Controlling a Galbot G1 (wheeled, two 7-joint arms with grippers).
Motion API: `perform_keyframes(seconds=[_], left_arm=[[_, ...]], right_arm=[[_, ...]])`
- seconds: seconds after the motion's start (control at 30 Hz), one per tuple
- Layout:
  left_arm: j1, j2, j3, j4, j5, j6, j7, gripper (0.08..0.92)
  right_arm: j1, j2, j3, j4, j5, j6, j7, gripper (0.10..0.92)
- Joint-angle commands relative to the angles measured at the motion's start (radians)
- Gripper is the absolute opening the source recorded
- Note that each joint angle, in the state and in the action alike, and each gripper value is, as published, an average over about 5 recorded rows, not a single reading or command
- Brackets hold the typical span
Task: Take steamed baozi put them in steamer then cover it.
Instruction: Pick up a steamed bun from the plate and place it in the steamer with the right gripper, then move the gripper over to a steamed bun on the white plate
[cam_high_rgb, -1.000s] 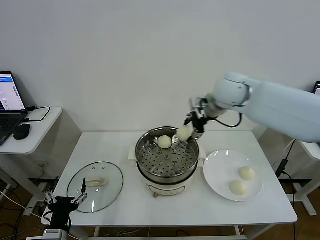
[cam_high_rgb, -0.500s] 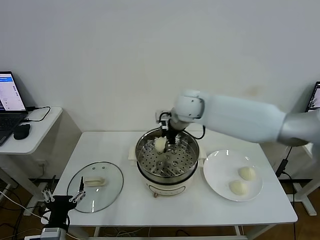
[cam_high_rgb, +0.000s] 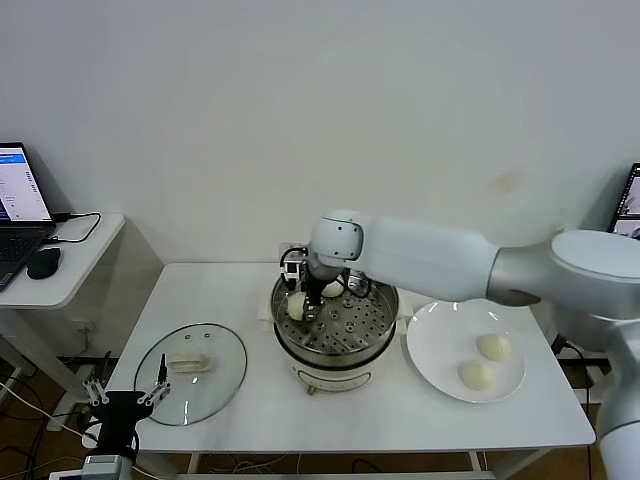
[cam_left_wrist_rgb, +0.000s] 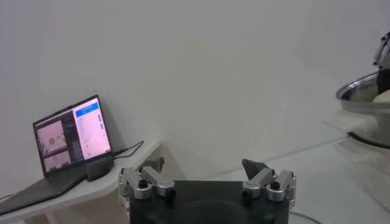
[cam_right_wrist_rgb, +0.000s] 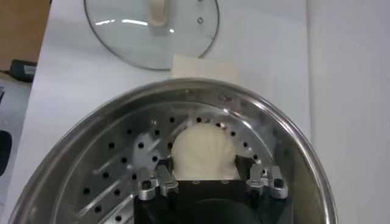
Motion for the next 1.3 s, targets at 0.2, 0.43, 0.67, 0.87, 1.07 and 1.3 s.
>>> perform_keyframes(seconds=[0.2,0.43,0.67,0.87,1.07,1.3], left_arm=[[0.001,0.000,0.000,-0.003,0.001,0.000,0.000,0.823],[-0.007,0.011,0.004,-0.005,0.000,0.002,0.002,0.823],[-0.015,0.020,0.023,-0.005,0.004,0.005,0.004,0.823],[-0.010,0.023,0.032,-0.009,0.009,0.006,0.005,0.823],[-0.006,0.021,0.034,-0.006,0.014,0.007,0.006,0.823],[-0.003,0.014,0.038,0.005,0.023,0.007,0.006,0.823]], right_arm=[[0.110,-0.082,0.010,0.067,-0.039,0.023,-0.133,0.817],[0.303,-0.347,-0.052,0.250,-0.104,0.138,-0.318,0.823],[0.326,-0.617,-0.065,0.372,-0.210,0.236,-0.397,0.823],[0.239,-0.826,-0.044,0.415,-0.367,0.333,-0.451,0.823],[0.023,-0.932,0.092,0.416,-0.492,0.405,-0.470,0.823],[-0.298,-0.964,0.346,0.373,-0.622,0.476,-0.459,0.823]])
